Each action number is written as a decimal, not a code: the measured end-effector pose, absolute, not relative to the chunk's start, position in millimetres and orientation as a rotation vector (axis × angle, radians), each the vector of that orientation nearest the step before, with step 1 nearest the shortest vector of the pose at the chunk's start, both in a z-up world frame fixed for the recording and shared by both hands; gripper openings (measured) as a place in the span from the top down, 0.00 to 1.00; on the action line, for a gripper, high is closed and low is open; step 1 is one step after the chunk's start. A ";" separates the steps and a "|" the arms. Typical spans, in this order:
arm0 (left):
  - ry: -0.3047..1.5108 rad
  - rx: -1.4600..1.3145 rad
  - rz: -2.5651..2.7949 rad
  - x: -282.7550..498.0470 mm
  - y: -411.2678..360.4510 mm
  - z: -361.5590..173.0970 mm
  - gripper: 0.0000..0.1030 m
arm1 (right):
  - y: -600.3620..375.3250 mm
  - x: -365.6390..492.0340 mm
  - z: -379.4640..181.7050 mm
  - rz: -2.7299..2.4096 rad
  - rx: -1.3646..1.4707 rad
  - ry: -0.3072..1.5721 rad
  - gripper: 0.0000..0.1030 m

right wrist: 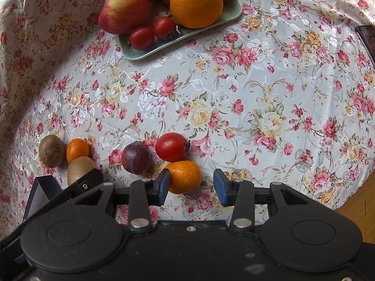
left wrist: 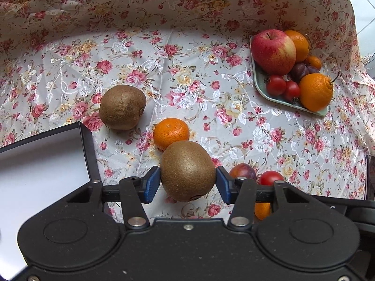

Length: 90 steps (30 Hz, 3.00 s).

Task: Organize fruits
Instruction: 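Grasp the kiwi with the left tool while the right tool grasps the mandarin, then carry kiwi and mandarin into the white box and open both tools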

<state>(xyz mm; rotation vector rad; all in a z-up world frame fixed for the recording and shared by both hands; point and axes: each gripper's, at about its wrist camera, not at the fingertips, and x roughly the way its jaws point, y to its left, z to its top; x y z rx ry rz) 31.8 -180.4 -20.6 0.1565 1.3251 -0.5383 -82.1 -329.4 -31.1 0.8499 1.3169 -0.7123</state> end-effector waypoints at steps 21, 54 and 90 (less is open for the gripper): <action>1.298 0.083 -0.484 43.9 -156.8 5.2 0.45 | -317.5 -66.5 -69.7 -0.777 0.815 1.392 0.56; 1.205 -0.010 -0.072 69.0 7.3 31.1 0.45 | -180.0 -47.1 10.4 -0.495 0.683 1.232 0.57; 1.254 0.049 0.003 62.3 55.0 0.9 0.46 | -73.1 -38.8 8.4 -0.333 0.543 1.284 0.57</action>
